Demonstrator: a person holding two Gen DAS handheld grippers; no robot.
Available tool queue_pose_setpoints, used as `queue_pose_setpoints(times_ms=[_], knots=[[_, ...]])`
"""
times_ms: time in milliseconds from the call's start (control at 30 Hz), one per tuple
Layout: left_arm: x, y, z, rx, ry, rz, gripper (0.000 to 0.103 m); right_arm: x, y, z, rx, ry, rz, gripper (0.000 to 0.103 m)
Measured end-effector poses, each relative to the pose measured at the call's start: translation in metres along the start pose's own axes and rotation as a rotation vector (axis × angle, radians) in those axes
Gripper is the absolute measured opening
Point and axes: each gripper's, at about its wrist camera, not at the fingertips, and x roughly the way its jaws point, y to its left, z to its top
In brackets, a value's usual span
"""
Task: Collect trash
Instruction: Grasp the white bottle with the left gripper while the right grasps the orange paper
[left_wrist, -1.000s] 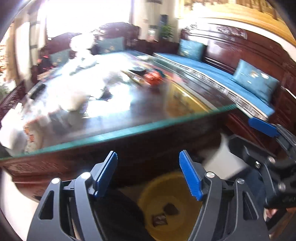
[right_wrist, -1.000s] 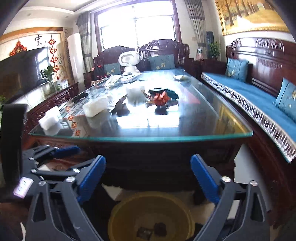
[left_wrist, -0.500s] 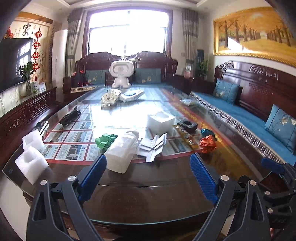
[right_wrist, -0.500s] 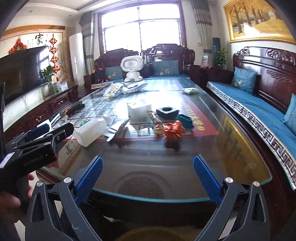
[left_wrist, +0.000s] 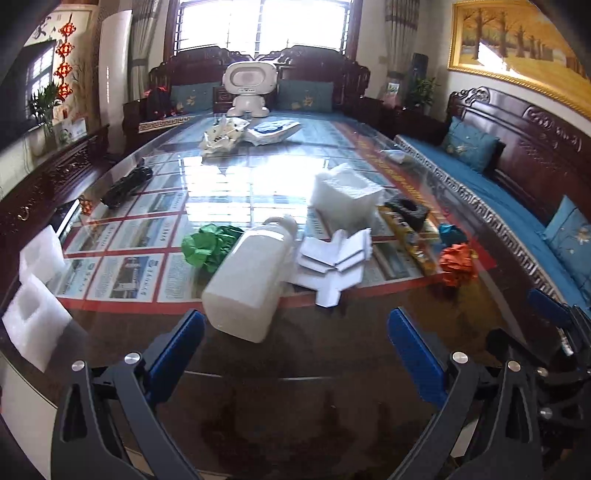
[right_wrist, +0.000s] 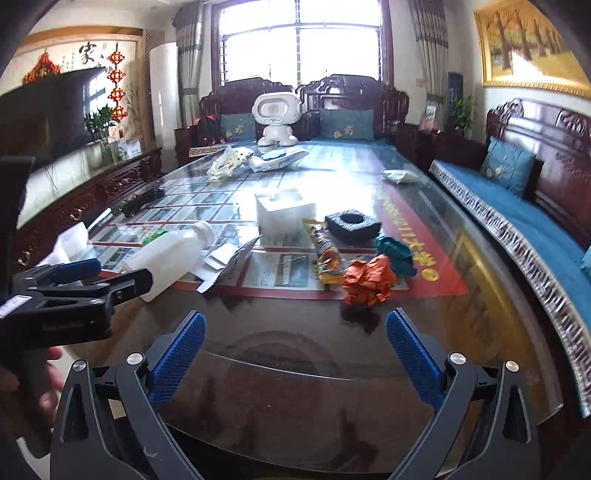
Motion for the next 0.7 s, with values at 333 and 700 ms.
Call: queue_pose_setpoints(times_ms=[333, 700], knots=[[0.014, -0.003, 0.009, 0.112, -0.026, 0.094, 0.099, 0.018, -0.023, 0.008, 0.090, -0.021, -0.034, 0.095], [0.070, 0.017, 0.025, 0.124, 0.079, 0.084, 0.099, 0.028, -0.030, 0.013, 0.089, -0.045, -0.085, 0.095]])
